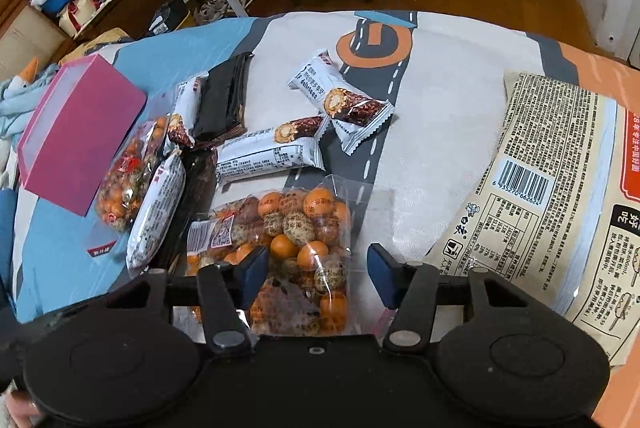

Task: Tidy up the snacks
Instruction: 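Move the right gripper to the orange-and-beige nut bag and grasp it, then lift the nut bag with the right gripper and carry it over the pink box, then lower the nut bag into the pink box and open the right gripper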

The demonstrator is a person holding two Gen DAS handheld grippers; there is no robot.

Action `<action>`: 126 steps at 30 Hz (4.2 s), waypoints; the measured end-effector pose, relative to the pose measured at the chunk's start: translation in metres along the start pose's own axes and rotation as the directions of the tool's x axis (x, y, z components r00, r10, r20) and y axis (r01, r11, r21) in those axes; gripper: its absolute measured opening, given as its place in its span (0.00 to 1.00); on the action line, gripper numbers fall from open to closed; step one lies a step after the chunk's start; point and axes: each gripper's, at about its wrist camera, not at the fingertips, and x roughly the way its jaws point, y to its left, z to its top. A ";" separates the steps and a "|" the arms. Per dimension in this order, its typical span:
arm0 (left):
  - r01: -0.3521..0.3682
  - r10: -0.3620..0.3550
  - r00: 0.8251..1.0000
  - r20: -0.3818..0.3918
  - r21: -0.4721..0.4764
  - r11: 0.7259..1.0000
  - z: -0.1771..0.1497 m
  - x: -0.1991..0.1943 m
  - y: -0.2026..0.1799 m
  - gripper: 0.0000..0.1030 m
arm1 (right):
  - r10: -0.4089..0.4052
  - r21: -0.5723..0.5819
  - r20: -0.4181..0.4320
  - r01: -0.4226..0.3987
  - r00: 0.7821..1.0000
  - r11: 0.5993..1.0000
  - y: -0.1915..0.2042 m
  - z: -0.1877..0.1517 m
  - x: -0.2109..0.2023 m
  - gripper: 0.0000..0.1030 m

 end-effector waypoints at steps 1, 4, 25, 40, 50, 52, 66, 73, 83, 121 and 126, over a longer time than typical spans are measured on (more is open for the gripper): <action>0.025 -0.025 1.000 -0.009 -0.007 1.000 0.001 0.000 0.002 0.37 | -0.003 0.000 -0.007 0.003 1.000 1.000 0.000 0.000 0.000 0.58; 0.072 -0.073 0.997 -0.025 -0.025 0.997 0.002 0.000 0.009 0.40 | -0.015 -0.006 -0.052 0.015 0.999 1.000 0.001 -0.002 0.002 0.59; 0.116 -0.113 0.989 -0.097 0.020 0.993 0.003 0.023 -0.021 0.47 | 0.058 0.000 -0.117 -0.058 0.991 0.998 0.005 -0.008 0.004 0.49; 0.009 0.012 0.978 -0.207 0.099 0.995 -0.001 -0.002 -0.058 0.45 | 0.051 0.027 -0.222 -0.046 0.974 0.999 0.014 -0.012 -0.016 0.47; 0.000 0.036 0.971 -0.236 0.152 0.988 -0.001 -0.055 -0.060 0.45 | 0.074 0.041 -0.242 -0.066 0.968 0.997 0.040 -0.021 -0.041 0.47; 0.001 0.037 0.971 -0.237 0.162 0.987 -0.002 -0.066 -0.060 0.45 | 0.066 0.028 -0.242 -0.061 0.968 0.998 0.049 -0.024 -0.049 0.47; -0.031 0.068 0.980 -0.188 0.193 0.981 0.000 -0.159 -0.027 0.46 | 0.047 -0.114 -0.172 -0.067 0.984 0.991 0.145 -0.052 -0.087 0.47; -0.094 0.121 0.982 -0.146 0.178 0.980 0.020 -0.204 0.009 0.47 | 0.094 -0.142 -0.151 -0.116 0.984 0.983 0.202 -0.048 -0.081 0.47; -0.192 0.201 0.979 -0.031 0.178 0.965 0.061 -0.267 0.068 0.47 | 0.157 -0.229 -0.152 -0.190 0.976 0.955 0.298 -0.018 -0.064 0.47; -0.192 0.198 0.980 -0.008 0.221 0.956 0.281 -0.114 0.201 0.50 | 0.035 -0.322 0.071 -0.011 0.997 0.947 0.368 0.126 0.103 0.45; -0.216 0.232 0.972 -0.031 0.264 0.940 0.291 -0.093 0.198 0.50 | -0.051 -0.371 0.073 0.075 0.996 0.926 0.374 0.127 0.121 0.45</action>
